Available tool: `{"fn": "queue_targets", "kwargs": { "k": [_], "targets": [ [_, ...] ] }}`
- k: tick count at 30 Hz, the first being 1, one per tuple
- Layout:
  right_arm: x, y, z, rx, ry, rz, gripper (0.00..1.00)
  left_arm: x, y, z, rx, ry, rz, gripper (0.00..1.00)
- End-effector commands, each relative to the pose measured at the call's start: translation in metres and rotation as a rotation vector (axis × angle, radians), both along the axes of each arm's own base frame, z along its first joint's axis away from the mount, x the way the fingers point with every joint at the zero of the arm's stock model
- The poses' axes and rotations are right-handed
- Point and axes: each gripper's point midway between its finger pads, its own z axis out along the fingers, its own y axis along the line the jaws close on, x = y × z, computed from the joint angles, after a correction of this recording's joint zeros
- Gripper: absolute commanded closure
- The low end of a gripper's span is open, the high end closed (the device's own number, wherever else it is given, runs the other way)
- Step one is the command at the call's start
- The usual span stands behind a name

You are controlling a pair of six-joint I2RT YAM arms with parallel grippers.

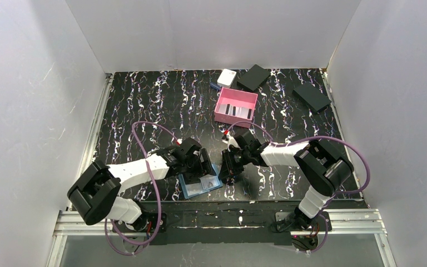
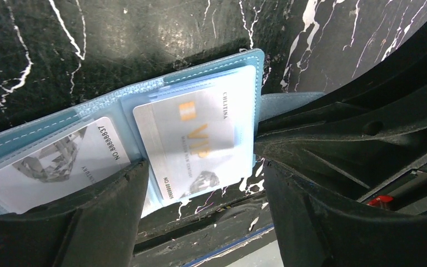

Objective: Put the credit cards into the card holder
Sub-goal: Insert the credit card into the card holder.

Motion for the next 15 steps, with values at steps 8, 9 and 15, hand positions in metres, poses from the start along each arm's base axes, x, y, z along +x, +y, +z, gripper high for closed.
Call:
{"fn": "queue_targets", "kwargs": {
  "k": [8, 9, 15],
  "targets": [
    [-0.001, 0.013, 0.002, 0.042, 0.012, 0.013, 0.77, 0.016, -0.044, 0.024, -0.119, -0.058, -0.116, 0.25],
    [0.000, 0.014, 0.002, 0.042, 0.012, 0.012, 0.77, 0.016, -0.046, 0.026, -0.124, -0.058, -0.125, 0.25],
    [0.002, 0.013, -0.001, 0.025, 0.012, 0.011, 0.77, 0.011, -0.059, 0.044, -0.087, -0.112, -0.210, 0.26]
  ]
}}
